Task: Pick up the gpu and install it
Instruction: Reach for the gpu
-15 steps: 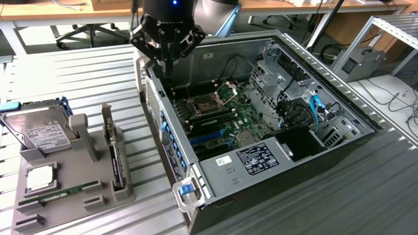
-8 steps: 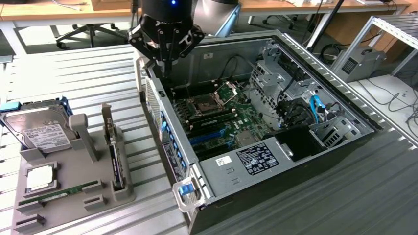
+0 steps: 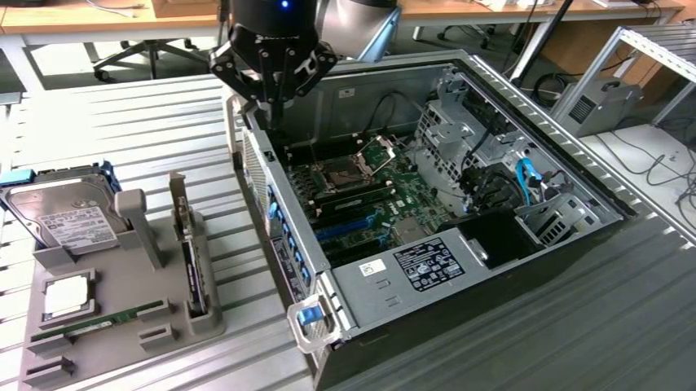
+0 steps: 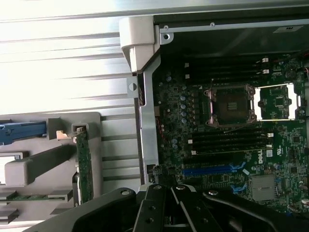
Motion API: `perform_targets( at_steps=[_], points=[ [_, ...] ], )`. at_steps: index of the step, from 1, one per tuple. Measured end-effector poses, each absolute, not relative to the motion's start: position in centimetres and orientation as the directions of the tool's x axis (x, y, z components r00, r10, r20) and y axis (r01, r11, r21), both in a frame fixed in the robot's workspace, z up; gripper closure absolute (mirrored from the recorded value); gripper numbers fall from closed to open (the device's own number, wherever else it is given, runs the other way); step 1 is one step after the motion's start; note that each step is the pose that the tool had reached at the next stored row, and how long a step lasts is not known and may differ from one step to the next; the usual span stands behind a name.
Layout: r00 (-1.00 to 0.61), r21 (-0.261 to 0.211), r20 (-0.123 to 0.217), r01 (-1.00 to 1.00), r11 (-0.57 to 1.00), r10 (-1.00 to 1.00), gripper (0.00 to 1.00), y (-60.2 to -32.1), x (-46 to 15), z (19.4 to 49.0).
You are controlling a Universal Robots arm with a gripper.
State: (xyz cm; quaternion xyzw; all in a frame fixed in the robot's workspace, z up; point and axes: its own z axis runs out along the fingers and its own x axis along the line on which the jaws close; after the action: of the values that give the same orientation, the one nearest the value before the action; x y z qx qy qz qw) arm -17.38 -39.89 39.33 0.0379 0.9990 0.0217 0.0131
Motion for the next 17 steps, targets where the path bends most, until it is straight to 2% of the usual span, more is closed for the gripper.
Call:
perform_targets(
  at_steps=[17],
  points=[
    [-0.997, 0.044, -0.024, 0.075, 0.996, 0.076, 0.89, -39.89, -18.31, 39.33]
  ],
)
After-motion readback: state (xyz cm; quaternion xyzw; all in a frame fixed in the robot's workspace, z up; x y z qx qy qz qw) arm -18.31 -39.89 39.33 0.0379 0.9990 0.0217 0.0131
